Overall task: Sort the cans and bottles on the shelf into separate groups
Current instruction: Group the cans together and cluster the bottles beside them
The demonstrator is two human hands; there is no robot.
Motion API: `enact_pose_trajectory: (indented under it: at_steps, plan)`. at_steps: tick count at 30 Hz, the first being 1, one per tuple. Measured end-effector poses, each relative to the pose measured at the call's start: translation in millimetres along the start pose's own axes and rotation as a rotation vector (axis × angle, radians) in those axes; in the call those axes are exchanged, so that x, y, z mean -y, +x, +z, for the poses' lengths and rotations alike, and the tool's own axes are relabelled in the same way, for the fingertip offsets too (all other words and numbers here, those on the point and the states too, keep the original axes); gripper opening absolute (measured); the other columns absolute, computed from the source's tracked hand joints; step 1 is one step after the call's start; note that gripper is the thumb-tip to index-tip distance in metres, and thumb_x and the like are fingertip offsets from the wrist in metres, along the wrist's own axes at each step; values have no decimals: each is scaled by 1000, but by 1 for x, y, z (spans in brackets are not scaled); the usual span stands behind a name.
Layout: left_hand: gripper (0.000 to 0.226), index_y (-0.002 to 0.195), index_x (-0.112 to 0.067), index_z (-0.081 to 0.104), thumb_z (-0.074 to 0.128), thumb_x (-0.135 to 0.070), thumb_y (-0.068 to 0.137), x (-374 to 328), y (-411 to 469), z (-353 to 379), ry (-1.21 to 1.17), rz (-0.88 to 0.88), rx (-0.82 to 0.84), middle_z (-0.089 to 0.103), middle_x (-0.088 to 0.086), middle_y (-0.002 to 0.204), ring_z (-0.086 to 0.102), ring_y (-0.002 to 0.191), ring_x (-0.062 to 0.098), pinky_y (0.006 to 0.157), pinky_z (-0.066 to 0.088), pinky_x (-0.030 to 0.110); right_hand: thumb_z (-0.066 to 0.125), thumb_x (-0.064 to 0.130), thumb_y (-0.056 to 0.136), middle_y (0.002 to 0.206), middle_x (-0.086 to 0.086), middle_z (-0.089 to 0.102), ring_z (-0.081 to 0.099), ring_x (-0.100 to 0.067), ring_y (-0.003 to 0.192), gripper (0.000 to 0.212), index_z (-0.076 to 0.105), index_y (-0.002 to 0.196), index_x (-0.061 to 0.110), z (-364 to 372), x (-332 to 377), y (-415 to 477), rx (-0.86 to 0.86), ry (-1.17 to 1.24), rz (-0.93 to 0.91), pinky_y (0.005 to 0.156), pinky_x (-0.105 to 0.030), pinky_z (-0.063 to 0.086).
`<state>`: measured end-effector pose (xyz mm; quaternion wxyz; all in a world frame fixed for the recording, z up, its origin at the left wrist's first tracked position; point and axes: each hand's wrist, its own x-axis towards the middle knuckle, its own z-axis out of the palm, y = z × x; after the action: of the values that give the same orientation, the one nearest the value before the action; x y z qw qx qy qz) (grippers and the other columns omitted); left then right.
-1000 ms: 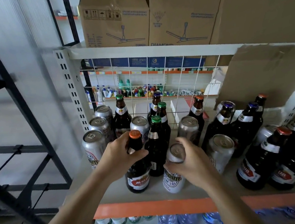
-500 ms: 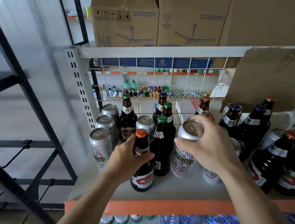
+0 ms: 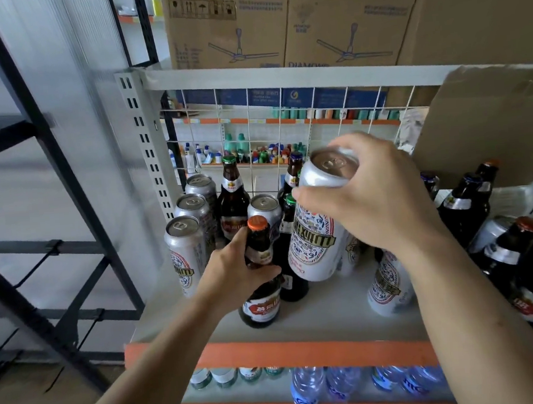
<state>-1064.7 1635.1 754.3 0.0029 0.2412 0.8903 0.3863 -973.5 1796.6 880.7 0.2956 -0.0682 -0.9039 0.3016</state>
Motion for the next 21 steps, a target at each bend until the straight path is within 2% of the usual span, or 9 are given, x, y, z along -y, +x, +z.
enact_pose_trajectory:
  at_steps: [2, 4, 7, 11, 15, 18, 21]
  plan:
    - [47, 110, -22, 54, 78, -39, 72, 0, -1, 2, -9, -15, -26, 60, -15, 85, 59, 80, 10, 60, 39, 15, 81, 45, 64, 81, 23, 60, 55, 9, 73, 43, 63, 99, 27, -7, 13, 5, -37, 38, -40, 56, -9, 41]
    - [43, 104, -24, 54, 78, -39, 72, 0, -2, 1, -12, -29, -20, 58, -18, 79, 56, 72, 6, 52, 36, 7, 79, 48, 63, 78, 23, 58, 54, 9, 69, 43, 62, 97, 27, -10, 28, 11, -112, 85, -84, 53, -7, 37]
    - [36, 96, -30, 52, 78, -39, 71, 0, -2, -3, -25, -48, 10, 58, -17, 79, 53, 67, -2, 50, 38, 6, 76, 49, 63, 77, 20, 59, 56, 2, 70, 45, 62, 97, 24, -5, 50, 23, -218, 163, -148, 57, -13, 39]
    - [35, 88, -36, 46, 76, -42, 72, -2, -6, -2, -7, -52, 9, 63, -13, 86, 56, 71, 5, 50, 32, 9, 77, 45, 65, 84, 16, 63, 60, -4, 76, 49, 61, 102, 17, 16, 71, 42, -268, 276, -217, 65, -20, 46]
    - [41, 101, -30, 52, 74, -48, 71, -4, -15, 0, 47, -3, -58, 66, -12, 86, 61, 76, 12, 47, 31, 10, 81, 44, 67, 91, 11, 63, 61, -7, 81, 57, 59, 109, 15, 56, 72, 61, -75, 267, -203, 69, -21, 49]
    - [45, 106, -27, 54, 72, -49, 71, -4, -22, 6, 60, 48, -98, 59, -12, 74, 63, 76, 18, 55, 38, 25, 83, 45, 67, 100, 7, 64, 61, -11, 87, 60, 58, 113, 16, 87, 61, 69, 125, 181, -176, 69, -23, 46]
    - [43, 104, -28, 52, 69, -50, 71, 2, -27, 9, 25, 65, -121, 65, -10, 79, 64, 76, 18, 63, 49, 30, 84, 45, 66, 102, 5, 59, 57, -11, 84, 69, 55, 120, 14, 110, 51, 73, 288, 102, -143, 59, -18, 39]
